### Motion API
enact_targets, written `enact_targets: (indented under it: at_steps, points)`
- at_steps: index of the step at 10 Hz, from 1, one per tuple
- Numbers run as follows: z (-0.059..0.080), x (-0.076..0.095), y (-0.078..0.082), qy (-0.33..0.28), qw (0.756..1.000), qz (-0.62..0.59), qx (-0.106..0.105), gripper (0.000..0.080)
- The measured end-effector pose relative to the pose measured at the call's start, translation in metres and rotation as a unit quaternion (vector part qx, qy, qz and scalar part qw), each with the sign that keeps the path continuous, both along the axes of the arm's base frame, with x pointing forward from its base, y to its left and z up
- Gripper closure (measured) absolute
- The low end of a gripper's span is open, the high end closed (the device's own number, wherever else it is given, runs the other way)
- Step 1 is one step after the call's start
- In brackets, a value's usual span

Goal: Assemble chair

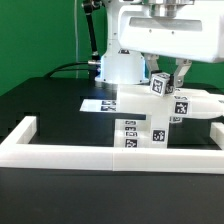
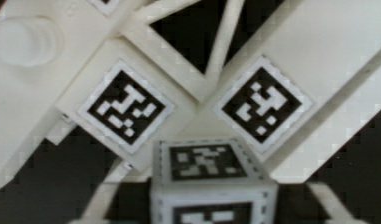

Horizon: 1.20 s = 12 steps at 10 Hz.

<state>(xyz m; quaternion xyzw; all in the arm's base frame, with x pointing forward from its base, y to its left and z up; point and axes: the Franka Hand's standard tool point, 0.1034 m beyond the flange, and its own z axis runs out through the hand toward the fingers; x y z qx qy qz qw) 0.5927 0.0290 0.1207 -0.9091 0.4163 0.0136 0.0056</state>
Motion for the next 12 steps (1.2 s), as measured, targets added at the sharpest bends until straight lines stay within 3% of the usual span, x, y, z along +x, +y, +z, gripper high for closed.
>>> enact_targets:
  at_steps: [1, 2, 6, 12]
  points:
    - [0.0000, 0.0000, 0.0000, 0.000, 1.000, 0.013, 0.000, 0.0272]
    - [0.0003, 0.0000, 0.0001, -0.001, 1.000, 0.027, 0.000, 0.0189]
    - [0.0042, 0.0009, 0.0000, -0.009, 0.971, 0.238, 0.004, 0.0152]
    - [0.0044, 0.0014, -0.0036, -0.012, 0.889, 0.457, 0.002, 0.0151]
